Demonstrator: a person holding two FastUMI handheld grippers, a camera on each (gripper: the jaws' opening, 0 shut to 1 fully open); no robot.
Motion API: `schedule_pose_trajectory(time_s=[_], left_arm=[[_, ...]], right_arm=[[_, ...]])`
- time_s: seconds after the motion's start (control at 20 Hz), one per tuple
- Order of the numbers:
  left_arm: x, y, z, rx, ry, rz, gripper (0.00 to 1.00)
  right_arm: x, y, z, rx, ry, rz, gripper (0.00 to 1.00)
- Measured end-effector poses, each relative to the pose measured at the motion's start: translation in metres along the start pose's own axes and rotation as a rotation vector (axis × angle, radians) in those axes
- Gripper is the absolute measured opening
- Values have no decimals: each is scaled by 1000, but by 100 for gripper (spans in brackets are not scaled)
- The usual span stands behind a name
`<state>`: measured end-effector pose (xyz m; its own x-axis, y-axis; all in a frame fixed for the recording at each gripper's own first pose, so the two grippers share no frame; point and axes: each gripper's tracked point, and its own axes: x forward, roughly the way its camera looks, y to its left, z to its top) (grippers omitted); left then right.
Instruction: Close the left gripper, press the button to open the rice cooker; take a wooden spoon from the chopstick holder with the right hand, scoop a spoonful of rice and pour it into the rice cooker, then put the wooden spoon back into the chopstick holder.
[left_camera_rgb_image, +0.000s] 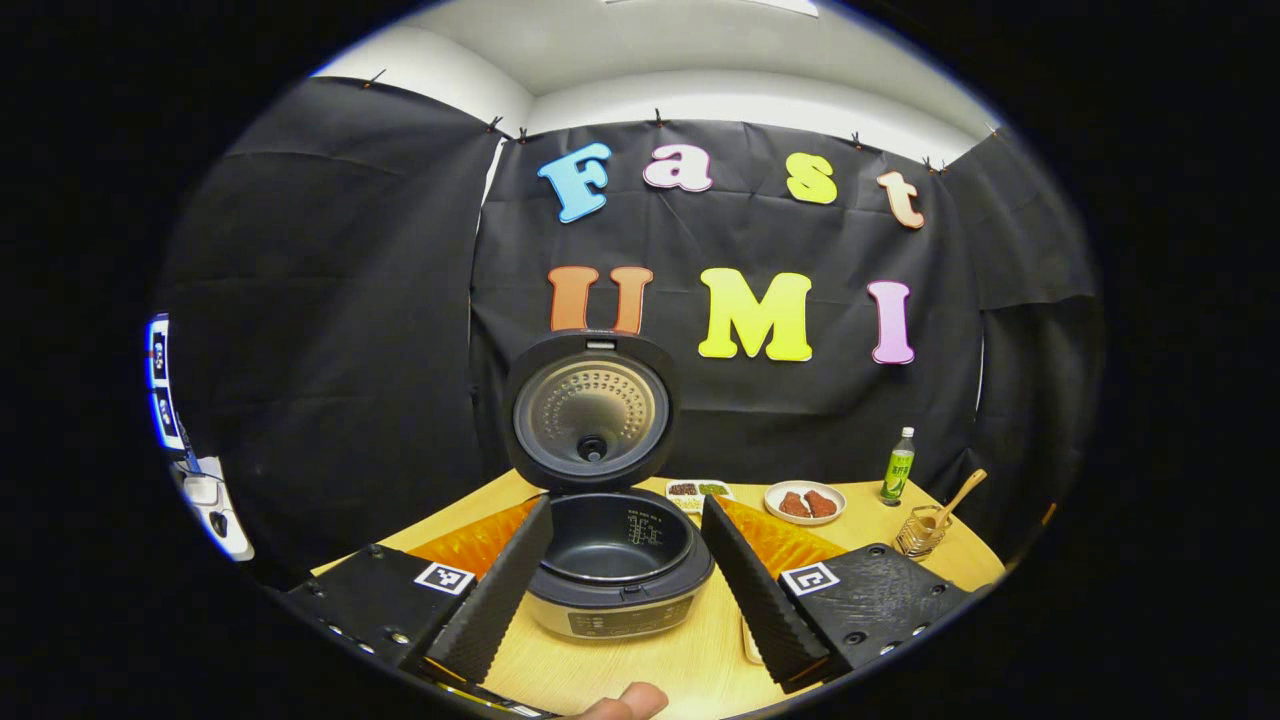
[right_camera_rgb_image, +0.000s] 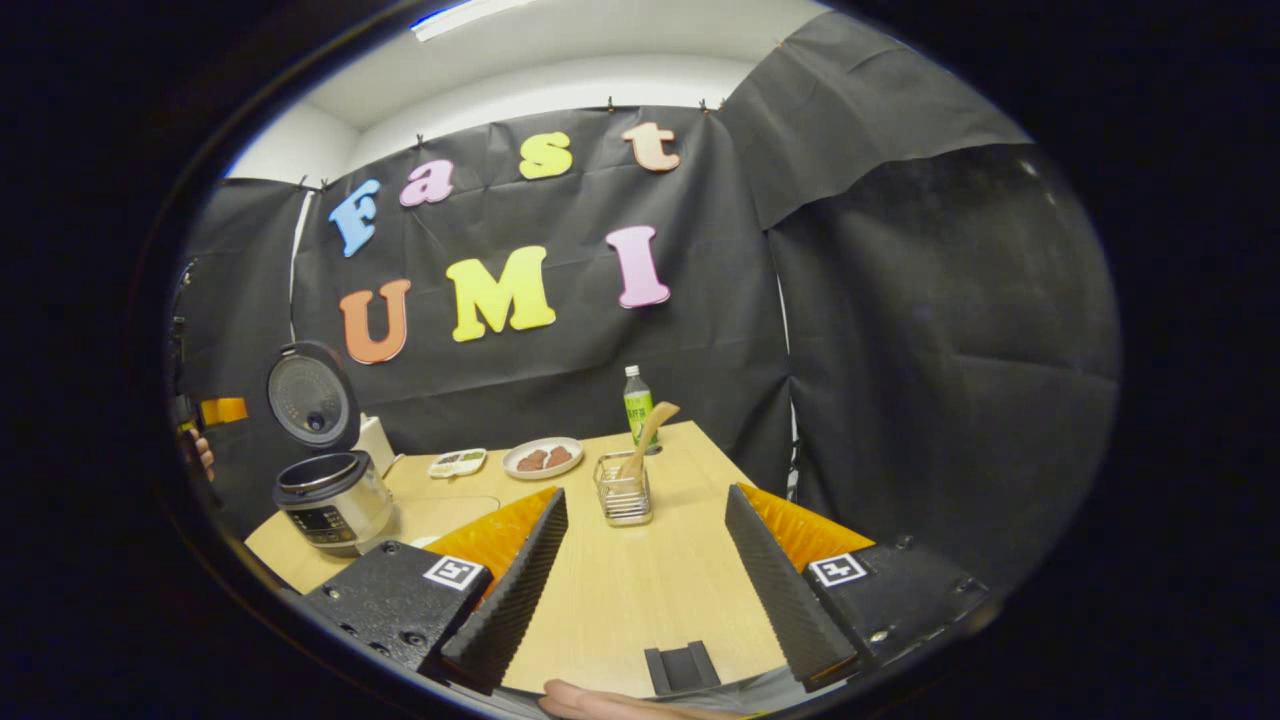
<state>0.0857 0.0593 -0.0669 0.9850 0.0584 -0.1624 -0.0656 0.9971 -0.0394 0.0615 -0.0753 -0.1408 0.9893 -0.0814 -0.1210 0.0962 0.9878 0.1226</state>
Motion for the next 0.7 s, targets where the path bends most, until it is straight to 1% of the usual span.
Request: schedule_pose_trajectory(time_s=[0.25, 0.5, 0.65, 0.7], left_arm=[[-21, -6, -17, 17, 16, -23, 96], [-45, -17, -35, 51, -11, -47, 96], [-56, -19, -51, 60, -14, -49, 96], [-57, -19, -54, 58, -16, -43, 87]], right_arm=[[27, -6, 11, -30, -43, -18, 100], [89, -19, 9, -74, -62, -37, 99], [133, -26, -5, -84, -29, -39, 100], [148, -28, -8, -75, -20, -41, 100]])
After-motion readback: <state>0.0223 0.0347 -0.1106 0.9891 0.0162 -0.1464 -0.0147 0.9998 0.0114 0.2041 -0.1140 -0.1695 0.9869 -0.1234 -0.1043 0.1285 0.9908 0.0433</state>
